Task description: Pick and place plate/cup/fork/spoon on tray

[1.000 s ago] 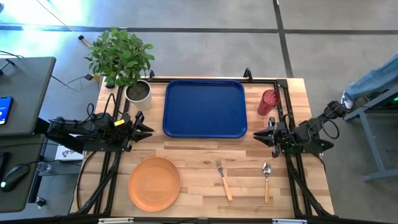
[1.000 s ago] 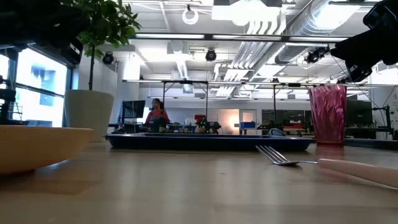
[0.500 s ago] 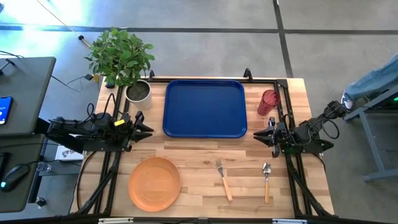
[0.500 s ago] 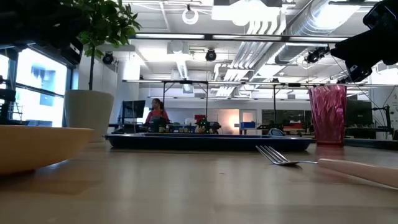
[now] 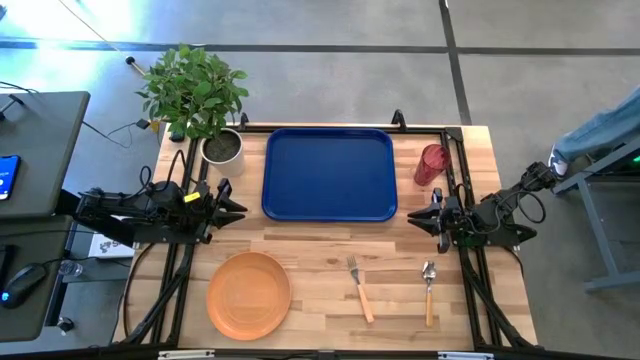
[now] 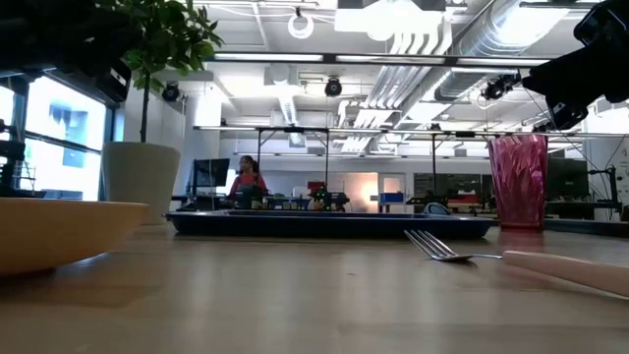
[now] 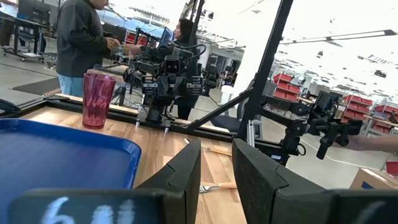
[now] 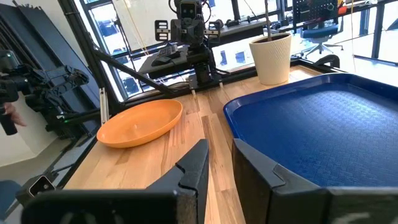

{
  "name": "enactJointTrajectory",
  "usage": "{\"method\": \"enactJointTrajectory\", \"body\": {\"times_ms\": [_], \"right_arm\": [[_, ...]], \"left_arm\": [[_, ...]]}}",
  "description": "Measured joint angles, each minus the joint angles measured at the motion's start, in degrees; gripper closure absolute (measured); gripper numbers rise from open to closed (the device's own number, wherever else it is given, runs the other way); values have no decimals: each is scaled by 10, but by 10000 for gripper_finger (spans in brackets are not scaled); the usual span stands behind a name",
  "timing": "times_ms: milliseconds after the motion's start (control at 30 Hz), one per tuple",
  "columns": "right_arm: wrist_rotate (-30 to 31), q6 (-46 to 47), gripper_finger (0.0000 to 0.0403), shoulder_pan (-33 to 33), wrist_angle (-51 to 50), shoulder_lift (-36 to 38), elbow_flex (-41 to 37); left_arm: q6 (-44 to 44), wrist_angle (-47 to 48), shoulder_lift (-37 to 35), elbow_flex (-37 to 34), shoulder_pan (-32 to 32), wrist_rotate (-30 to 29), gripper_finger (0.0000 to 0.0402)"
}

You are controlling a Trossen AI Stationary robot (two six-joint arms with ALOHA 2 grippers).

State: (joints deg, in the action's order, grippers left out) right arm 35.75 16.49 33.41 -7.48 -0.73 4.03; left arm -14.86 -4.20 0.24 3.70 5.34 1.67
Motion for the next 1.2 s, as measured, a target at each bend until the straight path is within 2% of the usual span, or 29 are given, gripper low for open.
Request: {"method": "enactJointTrajectory", "body": {"times_ms": [300,433,567,800,1100,1200], "right_arm": [[0,0,340,0,0,0,0],[13,6,340,0,1,0,0],[7,63,340,0,21,0,0],[7,167,340,0,100,0,0],[60,167,340,0,196,0,0],[62,156,340,0,228,0,0]], "left_arm": [[-42,0,0,0,0,0,321],[-119,0,0,0,0,-15,321],[-159,-1,0,0,0,-24,321],[-209,0,0,0,0,-25,321],[-216,-1,0,0,0,-28,321],[-228,-6,0,0,0,-43,321]]}}
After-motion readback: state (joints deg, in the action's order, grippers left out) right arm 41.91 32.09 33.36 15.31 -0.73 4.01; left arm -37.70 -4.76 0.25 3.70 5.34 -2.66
